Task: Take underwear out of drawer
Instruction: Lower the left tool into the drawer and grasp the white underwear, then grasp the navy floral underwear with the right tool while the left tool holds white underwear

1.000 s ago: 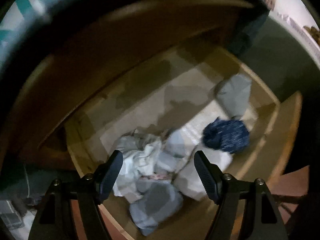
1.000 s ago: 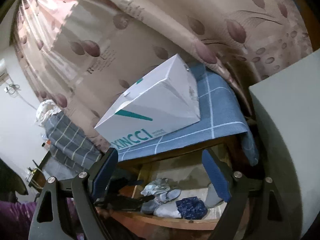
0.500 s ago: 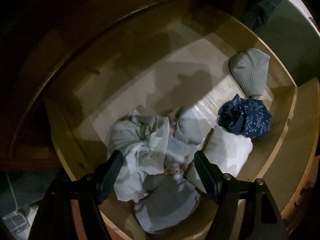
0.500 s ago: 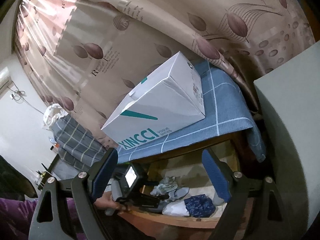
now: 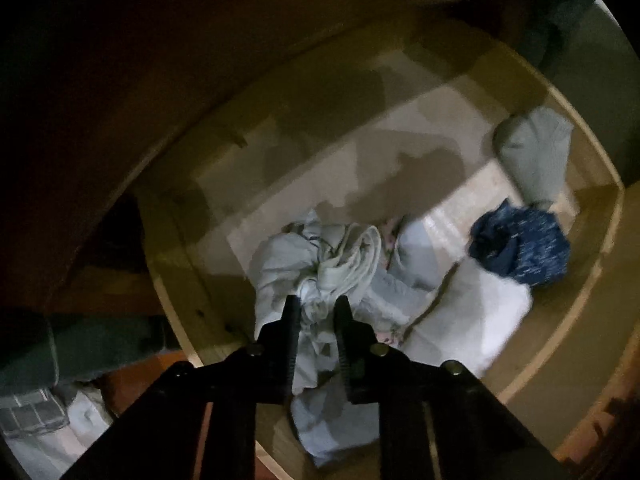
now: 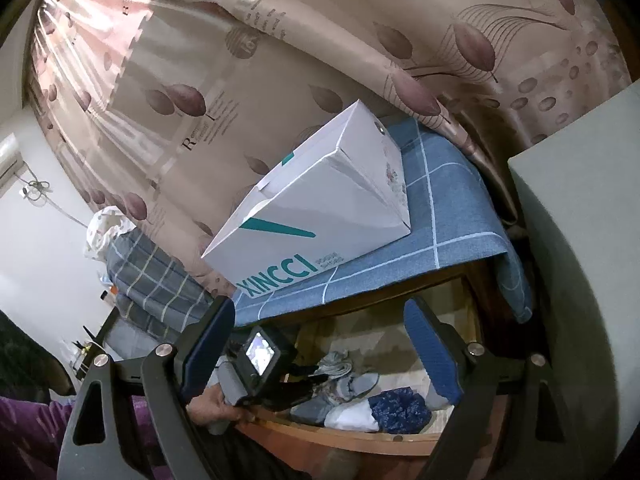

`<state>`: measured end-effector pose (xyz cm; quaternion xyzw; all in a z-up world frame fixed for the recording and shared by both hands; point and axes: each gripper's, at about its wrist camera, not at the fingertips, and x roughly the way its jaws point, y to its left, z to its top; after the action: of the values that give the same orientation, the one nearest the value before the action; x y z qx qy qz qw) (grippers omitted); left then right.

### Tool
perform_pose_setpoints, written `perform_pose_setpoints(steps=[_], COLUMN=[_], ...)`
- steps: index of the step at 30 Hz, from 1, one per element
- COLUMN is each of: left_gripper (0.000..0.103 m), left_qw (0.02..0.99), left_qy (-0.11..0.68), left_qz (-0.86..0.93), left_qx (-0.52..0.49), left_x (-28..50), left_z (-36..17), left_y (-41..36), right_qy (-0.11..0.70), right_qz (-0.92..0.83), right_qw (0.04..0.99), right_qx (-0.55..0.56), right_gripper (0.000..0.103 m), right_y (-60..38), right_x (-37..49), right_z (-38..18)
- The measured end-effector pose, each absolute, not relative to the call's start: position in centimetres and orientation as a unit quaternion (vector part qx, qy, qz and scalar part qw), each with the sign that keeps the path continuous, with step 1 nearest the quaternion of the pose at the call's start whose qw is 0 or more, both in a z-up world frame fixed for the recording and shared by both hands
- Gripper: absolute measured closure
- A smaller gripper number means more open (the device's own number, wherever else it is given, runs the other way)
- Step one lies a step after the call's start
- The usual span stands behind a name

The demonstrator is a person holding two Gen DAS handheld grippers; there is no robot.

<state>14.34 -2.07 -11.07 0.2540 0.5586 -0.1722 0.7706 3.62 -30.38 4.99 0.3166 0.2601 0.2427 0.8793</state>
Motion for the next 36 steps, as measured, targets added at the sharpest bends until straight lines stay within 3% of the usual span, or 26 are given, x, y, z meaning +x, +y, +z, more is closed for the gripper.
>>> perform_pose_setpoints(steps=[15,26,29,31,33,36], left_gripper=[0.091,0.091,0.091,0.091,0.091,0.091], left_qw=[0.843,0.867,0.869,0.870,0.872,0.873], left_qy=[0.475,0.436,0.433,0.429,0.425,0.421], left_qz=[-0.205,-0.232,-0.236,-0.239,-0.241,-0.245], left_qx=[0.150,0.064,0.047,0.039,0.033,0.028], left_x=[8.8,6.7,6.5,6.4,6.3,6.2], left_z=[-2.5,2.1,2.4,2.5,2.7,2.9], left_y=[-1.5,2.0,2.7,3.0,3.2,3.2], right_qy=[0.316,0.491,0.547,0.574,0.601,0.626], right_qz=[0.224,0.236,0.234,0.231,0.225,0.218], right_qw=[0.877,0.828,0.797,0.782,0.765,0.748], right_qx=[0.283,0.133,0.101,0.079,0.055,0.032], right_gripper=[0.016,0.017,0.025,0.039,0.046,0.047], right_y=[-28.7,-20.3,-18.1,-17.1,-16.3,-15.3], right_x=[4.9,8.8,10.0,10.5,11.2,12.3], right_z=[3.9,-1.3,-4.3,-5.9,-7.7,-9.4])
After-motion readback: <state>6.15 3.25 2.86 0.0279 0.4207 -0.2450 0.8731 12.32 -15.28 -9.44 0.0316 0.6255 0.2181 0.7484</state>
